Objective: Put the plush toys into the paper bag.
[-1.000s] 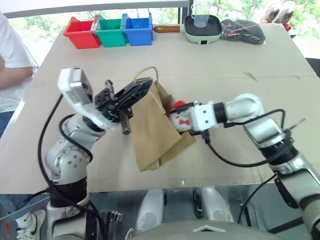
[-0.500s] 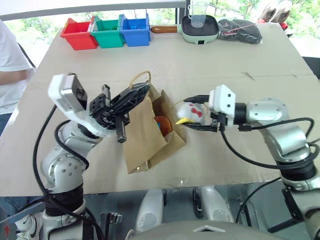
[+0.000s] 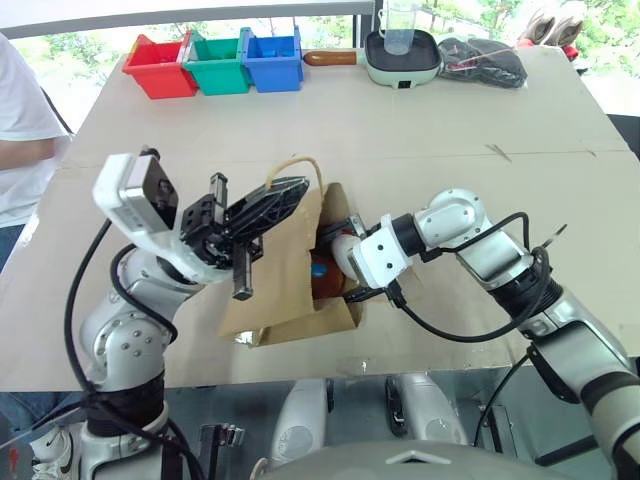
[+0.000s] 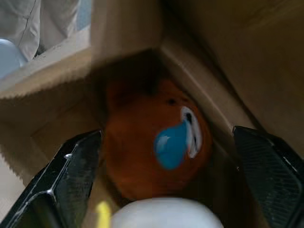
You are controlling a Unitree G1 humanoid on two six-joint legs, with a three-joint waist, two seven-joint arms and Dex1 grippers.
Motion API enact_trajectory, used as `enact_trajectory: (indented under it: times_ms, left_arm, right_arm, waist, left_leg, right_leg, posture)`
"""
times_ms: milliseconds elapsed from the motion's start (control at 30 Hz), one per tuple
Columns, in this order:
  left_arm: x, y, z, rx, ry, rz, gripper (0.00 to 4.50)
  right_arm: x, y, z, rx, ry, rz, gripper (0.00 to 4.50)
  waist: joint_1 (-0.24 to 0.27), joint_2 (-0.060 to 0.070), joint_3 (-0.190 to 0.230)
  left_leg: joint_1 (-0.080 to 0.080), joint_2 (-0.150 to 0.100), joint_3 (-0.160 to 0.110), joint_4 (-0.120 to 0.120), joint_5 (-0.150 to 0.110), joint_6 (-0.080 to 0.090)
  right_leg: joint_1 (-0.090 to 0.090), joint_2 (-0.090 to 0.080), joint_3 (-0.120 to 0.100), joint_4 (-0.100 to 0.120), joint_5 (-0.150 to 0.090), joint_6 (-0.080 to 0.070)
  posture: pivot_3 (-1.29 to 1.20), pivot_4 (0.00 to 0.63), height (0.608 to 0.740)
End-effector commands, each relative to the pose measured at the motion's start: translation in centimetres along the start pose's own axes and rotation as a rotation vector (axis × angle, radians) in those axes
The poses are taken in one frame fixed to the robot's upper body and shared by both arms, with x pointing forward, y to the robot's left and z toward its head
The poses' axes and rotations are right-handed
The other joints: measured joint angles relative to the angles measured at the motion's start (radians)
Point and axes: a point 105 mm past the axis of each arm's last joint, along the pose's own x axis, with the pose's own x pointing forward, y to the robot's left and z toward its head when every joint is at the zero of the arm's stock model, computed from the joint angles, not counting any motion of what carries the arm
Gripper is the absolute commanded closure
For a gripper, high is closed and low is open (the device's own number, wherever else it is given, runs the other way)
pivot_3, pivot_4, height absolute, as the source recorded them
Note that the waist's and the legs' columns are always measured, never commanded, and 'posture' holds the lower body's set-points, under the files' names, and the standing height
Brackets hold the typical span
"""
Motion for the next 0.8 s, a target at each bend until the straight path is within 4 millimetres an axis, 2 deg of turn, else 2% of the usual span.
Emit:
enact_trajectory:
  times_ms: [33, 167, 333, 433, 500, 567, 633, 800]
  left_arm:
    - [-0.3, -0.9, 1.3, 0.063, -0.021, -0.002, 4.50]
    - [-0.7, -1.0, 1.1, 0.069, -0.022, 0.026, 4.50]
    - [-0.5, -0.8, 0.8, 0.069, -0.023, 0.027, 4.50]
    - [-0.4, -0.6, 0.7, 0.070, -0.025, 0.023, 4.50]
    - [-0.3, -0.6, 0.7, 0.071, -0.027, 0.021, 4.50]
    - [-0.4, -0.5, 0.9, 0.073, -0.029, 0.020, 4.50]
    - [-0.6, -0.5, 1.0, 0.073, -0.032, 0.021, 4.50]
    - [-0.9, -0.3, 1.4, 0.075, -0.045, 0.036, 4.50]
  right_arm:
    - [-1.8, -0.8, 1.2, 0.010, -0.043, -0.092, 0.08]
    - [-4.4, -1.1, 1.5, 0.142, -0.052, -0.221, 0.08]
    - [-7.5, -0.2, 2.2, 0.374, -0.062, -0.318, 0.08]
    - [-9.3, 0.2, 1.7, 0.558, -0.045, -0.402, 0.08]
    - [-10.8, 0.9, 0.4, 0.749, -0.002, -0.495, 0.08]
    - [-12.3, 3.6, -2.3, 0.995, 0.091, -0.597, 0.08]
    - [-12.7, 6.2, -3.8, 1.182, 0.135, -0.638, 0.08]
    - [-11.6, 10.5, -5.2, 1.494, 0.086, -0.665, 0.08]
  waist:
    - [0.001, 0.000, 0.000]
    - [0.010, 0.000, 0.000]
    - [0.020, 0.000, 0.000]
    - [0.020, 0.000, 0.000]
    - [0.023, 0.000, 0.000]
    - [0.028, -0.001, -0.001]
    - [0.031, -0.001, -0.001]
    - [0.017, -0.001, 0.000]
  left_leg:
    - [0.000, 0.000, 0.000, 0.000, 0.000, 0.000]
    - [-0.001, -0.001, 0.000, 0.000, 0.000, 0.000]
    - [0.000, -0.001, 0.000, 0.000, 0.000, 0.001]
    - [0.000, -0.001, 0.000, 0.000, 0.000, 0.001]
    - [0.000, -0.001, 0.000, 0.000, 0.000, 0.001]
    - [-0.001, -0.001, 0.000, 0.000, 0.000, 0.001]
    - [-0.001, -0.002, 0.001, 0.000, 0.000, 0.001]
    - [0.000, -0.002, 0.006, -0.001, -0.001, 0.001]
  right_leg:
    - [0.000, 0.000, 0.000, 0.000, 0.000, 0.000]
    - [0.000, -0.002, 0.000, 0.000, 0.000, 0.000]
    - [0.000, -0.002, 0.000, 0.000, 0.000, 0.000]
    - [0.000, -0.001, 0.000, 0.000, 0.000, 0.000]
    - [0.000, -0.001, 0.000, 0.000, 0.000, 0.000]
    - [0.000, -0.001, 0.000, -0.001, 0.000, 0.000]
    - [0.002, -0.001, -0.002, -0.003, 0.000, 0.000]
    - [0.003, 0.002, 0.001, -0.004, 0.000, 0.000]
  posture:
    - [0.00, 0.150, 0.740]
    - [0.00, 0.150, 0.740]
    - [0.00, 0.150, 0.740]
    - [0.00, 0.150, 0.740]
    - [0.00, 0.150, 0.740]
    - [0.00, 0.150, 0.740]
    - [0.00, 0.150, 0.740]
    - [0.00, 0.150, 0.740]
